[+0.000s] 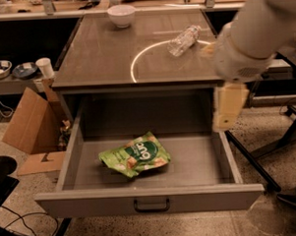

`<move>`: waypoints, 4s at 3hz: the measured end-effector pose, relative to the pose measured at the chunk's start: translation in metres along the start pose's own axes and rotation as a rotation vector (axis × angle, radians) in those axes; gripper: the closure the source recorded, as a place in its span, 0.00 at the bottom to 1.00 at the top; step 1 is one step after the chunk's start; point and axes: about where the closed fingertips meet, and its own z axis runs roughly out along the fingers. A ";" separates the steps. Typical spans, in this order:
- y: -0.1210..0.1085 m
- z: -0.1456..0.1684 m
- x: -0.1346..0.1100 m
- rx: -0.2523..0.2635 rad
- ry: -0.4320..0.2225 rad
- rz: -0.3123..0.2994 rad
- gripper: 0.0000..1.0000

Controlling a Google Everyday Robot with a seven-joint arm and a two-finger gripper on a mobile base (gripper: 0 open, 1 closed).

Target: Pick green rice chip bag from top drawer and place on counter

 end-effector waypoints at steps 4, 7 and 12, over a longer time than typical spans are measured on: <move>-0.002 0.236 -0.075 -0.139 0.092 -0.374 0.00; 0.045 0.313 -0.082 -0.329 0.128 -0.408 0.00; 0.067 0.346 -0.156 -0.371 -0.150 -0.524 0.87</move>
Offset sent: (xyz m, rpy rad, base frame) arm 0.0916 0.1136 -0.1614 -0.2364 0.0099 0.3494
